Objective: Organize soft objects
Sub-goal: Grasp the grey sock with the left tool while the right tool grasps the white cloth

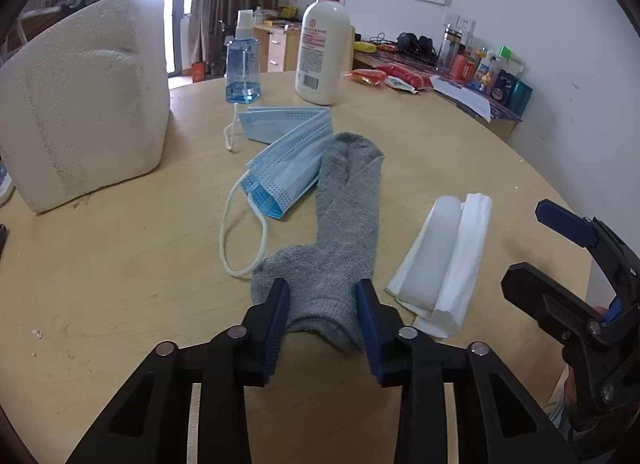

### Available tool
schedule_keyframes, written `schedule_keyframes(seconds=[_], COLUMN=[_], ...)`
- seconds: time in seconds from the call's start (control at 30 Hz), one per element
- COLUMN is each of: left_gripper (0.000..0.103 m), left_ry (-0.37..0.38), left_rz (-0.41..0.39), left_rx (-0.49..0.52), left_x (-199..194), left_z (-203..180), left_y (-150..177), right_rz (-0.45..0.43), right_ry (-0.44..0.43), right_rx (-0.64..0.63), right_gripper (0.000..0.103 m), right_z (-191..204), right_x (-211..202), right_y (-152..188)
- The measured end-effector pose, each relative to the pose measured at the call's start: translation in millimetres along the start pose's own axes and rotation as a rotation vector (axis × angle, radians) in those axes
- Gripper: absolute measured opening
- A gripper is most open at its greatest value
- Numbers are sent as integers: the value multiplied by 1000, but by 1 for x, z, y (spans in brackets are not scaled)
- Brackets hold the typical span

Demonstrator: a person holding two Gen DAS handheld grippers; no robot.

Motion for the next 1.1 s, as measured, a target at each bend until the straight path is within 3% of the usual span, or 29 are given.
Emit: schedule_keyframes(seconds=[0.07,0.13,0.33,0.4,0.57,0.87,1.0,1.1], left_gripper=[18,13,13,13,13,13,13,13], left_ry=[8,21,59,75,100,122,124,131], left_rz=[0,2,1,1,2,2,2,2], left_rx=[0,0,13,-1,-8,-28,-30,-38], left_x=[-1,-1,-1,-2,-1,-1,0,0], left_z=[1,-1,-8,-6,-9,-6,-7,-7], left_y=[1,1,2,2,1,-1,-1,-1], right_rz=[14,20,43,53,111,169,220,211], right_ry=[-6,-3,-5,-18,-32,11,48,65], right_rx=[3,3,25,32,58,73,60,70], right_gripper=[102,102,102,97,72,47,43,30], right_z=[1,1,0,1,0,-4,-5,-8], right_x=[3,4,10,12,22,26,30,31], right_y=[2,2,1,2,7,14,24,25])
Point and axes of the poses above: each gripper's, at about its wrist camera, not at the fingertips, and x roughly the way its jaws point, z to its left, y to its underside, the point moved 7 cm from there along x, roughly the way its jaws point, and after that the axes turned 1 degree about x, right-handed, at the moved point
